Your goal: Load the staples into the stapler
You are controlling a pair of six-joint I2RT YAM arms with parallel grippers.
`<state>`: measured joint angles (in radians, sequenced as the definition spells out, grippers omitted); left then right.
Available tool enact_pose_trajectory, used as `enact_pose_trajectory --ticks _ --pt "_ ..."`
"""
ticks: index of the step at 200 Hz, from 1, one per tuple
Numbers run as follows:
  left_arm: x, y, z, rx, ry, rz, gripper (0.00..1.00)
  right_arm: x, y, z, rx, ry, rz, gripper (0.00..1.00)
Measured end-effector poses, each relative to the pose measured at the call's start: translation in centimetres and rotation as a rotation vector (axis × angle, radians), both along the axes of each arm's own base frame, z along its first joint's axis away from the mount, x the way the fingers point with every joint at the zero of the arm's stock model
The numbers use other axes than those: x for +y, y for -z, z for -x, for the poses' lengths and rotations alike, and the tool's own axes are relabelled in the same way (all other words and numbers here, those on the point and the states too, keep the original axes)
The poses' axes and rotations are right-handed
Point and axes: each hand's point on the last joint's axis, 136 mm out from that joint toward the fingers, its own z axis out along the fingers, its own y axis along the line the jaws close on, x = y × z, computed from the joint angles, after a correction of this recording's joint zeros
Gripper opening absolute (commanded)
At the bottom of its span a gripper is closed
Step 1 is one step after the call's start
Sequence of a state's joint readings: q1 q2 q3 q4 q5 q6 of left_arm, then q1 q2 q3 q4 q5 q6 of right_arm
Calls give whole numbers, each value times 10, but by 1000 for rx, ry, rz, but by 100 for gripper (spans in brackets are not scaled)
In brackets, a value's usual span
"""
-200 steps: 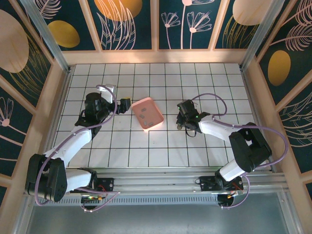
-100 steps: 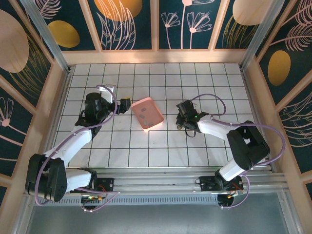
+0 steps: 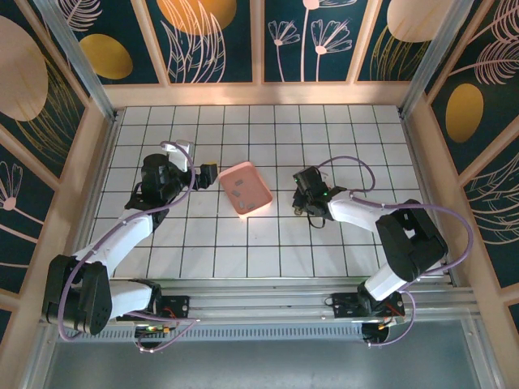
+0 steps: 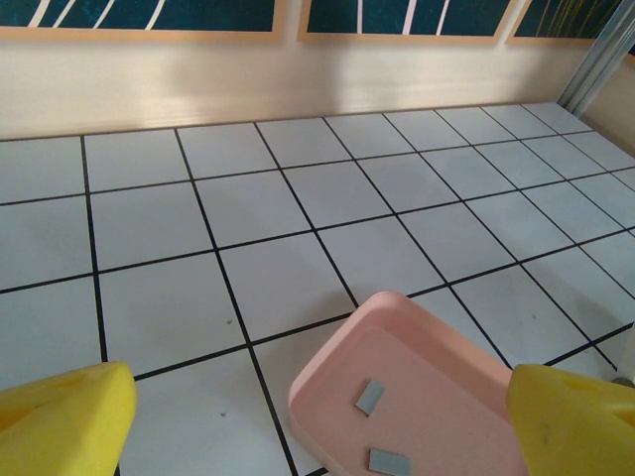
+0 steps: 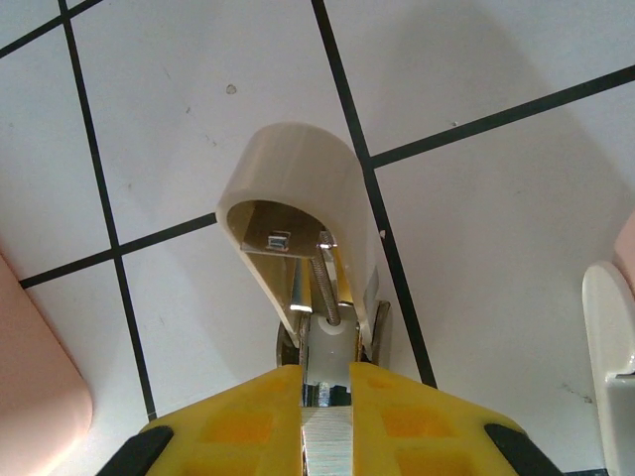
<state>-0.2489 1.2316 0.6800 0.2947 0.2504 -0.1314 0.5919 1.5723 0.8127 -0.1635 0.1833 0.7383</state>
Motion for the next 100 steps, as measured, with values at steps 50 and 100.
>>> enact_pose_trajectory --ticks 50,100 --pt "0 0 0 0 0 0 96 3 -5 -2 -9 -10 3 16" --pt "0 0 0 0 0 0 96 8 -17 -9 -36 -12 -7 16"
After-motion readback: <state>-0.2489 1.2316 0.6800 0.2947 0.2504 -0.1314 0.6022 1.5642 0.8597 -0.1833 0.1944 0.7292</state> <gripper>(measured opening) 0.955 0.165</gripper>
